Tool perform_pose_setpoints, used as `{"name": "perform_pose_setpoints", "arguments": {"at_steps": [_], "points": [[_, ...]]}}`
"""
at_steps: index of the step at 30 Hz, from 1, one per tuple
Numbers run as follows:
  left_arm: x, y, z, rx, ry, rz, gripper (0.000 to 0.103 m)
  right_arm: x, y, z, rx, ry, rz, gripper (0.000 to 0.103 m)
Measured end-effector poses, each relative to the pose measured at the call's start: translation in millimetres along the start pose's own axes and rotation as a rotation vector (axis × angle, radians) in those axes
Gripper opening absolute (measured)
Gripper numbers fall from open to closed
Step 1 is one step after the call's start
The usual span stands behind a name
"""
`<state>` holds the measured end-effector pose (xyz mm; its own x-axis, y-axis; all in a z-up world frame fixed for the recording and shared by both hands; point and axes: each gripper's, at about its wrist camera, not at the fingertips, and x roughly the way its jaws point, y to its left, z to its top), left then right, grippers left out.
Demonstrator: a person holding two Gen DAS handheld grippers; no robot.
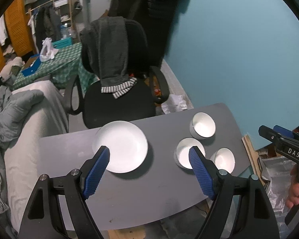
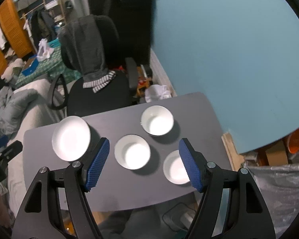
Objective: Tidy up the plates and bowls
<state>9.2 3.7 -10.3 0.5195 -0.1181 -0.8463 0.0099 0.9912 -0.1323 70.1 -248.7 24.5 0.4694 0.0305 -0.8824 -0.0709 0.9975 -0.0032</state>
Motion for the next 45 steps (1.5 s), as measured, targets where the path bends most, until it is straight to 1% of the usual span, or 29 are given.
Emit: {"name": "perform_pose_setpoints", "arguments": {"at_steps": [5, 9, 13, 22, 30, 38, 40, 41, 45], "points": [[9, -29, 6, 0.045, 0.006, -0.038, 0.083, -2, -21, -3, 0.035, 0.005, -0.027, 0.071], [18, -50, 10, 0.075, 0.016, -0.048, 0.083, 2, -34, -5, 0.043, 0.018, -0.043, 0.071], [28, -66, 13, 0.083, 0.042, -0.055, 0.083, 7, -49, -5, 0.054, 0.034, -0.048, 0.071], [59, -87, 15, 0.067, 0.113, -0.062, 0.083, 29, -72, 2, 0.065, 0.075, -0.023, 0.071], [89, -99, 18, 0.07, 0.182, -0.045, 0.083, 55, -82, 12, 0.028, 0.111, -0.002, 0.071], [121, -97, 14, 0.027, 0.236, -0.024, 0.083, 93, -85, 18, -0.004, 0.178, 0.063, 0.071], [127, -95, 12, 0.013, 0.247, -0.015, 0.083, 103, -85, 17, -0.005, 0.203, 0.1, 0.071], [131, -93, 10, 0.004, 0.252, -0.014, 0.083, 112, -84, 17, -0.002, 0.226, 0.133, 0.071], [151, -87, 1, -0.022, 0.283, -0.008, 0.083, 135, -78, 14, -0.021, 0.275, 0.192, 0.071]]}}
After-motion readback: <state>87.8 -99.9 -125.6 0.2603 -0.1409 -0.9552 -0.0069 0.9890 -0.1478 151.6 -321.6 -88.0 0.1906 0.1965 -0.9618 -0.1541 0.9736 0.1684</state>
